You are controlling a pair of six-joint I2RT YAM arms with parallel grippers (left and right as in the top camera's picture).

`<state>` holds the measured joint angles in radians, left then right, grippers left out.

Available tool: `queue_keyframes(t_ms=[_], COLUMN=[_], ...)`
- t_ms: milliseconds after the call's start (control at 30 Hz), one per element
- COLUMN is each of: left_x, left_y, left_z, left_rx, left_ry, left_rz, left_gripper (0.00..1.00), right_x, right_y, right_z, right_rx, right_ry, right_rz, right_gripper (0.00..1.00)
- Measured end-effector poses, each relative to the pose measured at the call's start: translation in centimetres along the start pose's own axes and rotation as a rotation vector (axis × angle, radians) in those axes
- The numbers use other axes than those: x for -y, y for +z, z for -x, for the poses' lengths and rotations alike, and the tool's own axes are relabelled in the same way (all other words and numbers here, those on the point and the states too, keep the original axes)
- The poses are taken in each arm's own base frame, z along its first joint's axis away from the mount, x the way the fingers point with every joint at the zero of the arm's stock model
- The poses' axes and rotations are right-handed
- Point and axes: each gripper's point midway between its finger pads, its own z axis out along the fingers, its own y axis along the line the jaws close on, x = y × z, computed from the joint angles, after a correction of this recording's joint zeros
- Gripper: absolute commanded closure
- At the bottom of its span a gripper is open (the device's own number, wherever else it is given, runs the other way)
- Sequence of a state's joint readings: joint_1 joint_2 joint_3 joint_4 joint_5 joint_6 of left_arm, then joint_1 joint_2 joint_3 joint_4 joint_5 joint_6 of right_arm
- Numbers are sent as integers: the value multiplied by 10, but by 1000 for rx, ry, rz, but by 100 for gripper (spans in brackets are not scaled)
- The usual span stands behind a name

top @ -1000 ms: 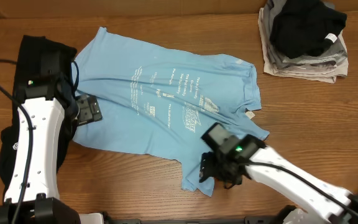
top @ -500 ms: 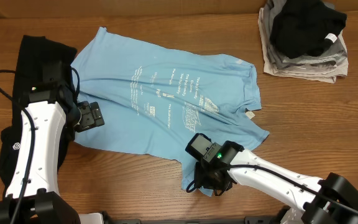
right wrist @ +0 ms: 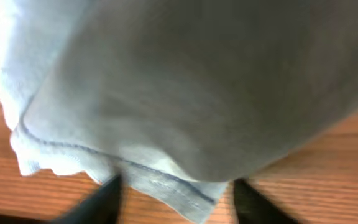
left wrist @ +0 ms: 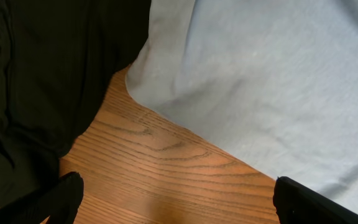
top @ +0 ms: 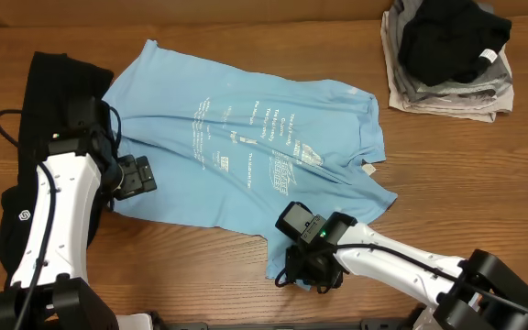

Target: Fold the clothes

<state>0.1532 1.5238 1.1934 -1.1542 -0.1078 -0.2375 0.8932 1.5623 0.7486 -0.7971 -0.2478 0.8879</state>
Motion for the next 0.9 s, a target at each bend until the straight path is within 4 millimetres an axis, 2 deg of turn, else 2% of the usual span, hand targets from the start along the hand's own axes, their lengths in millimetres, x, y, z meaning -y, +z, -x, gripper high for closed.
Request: queue_keyframes(t_ms=[33, 233, 367, 533, 700, 900], left_x=[0, 0, 0, 4, 10, 11], left_y=[1, 4, 4, 7, 24, 43], left_z=[-1, -4, -6, -8, -10, -19], left_rx=[-4, -13, -20, -30, -19, -30], left_ry=[0, 1, 2, 2, -1, -11], left_rz=[1, 0, 2, -24, -49, -58], left_gripper=[0, 9, 12, 13, 12, 11], right_x=[0, 9, 32, 50, 68, 108], right_y=[1, 3, -3, -32, -59, -78], right_z=[-1, -8, -13, 1, 13, 24], right_rx=[-3, -33, -77, -46, 0, 17], right_ry=[0, 42, 140, 256, 337, 475], right_rz=[-1, -27, -94, -42, 16, 33], right_gripper=[96, 96, 96, 96, 96, 96])
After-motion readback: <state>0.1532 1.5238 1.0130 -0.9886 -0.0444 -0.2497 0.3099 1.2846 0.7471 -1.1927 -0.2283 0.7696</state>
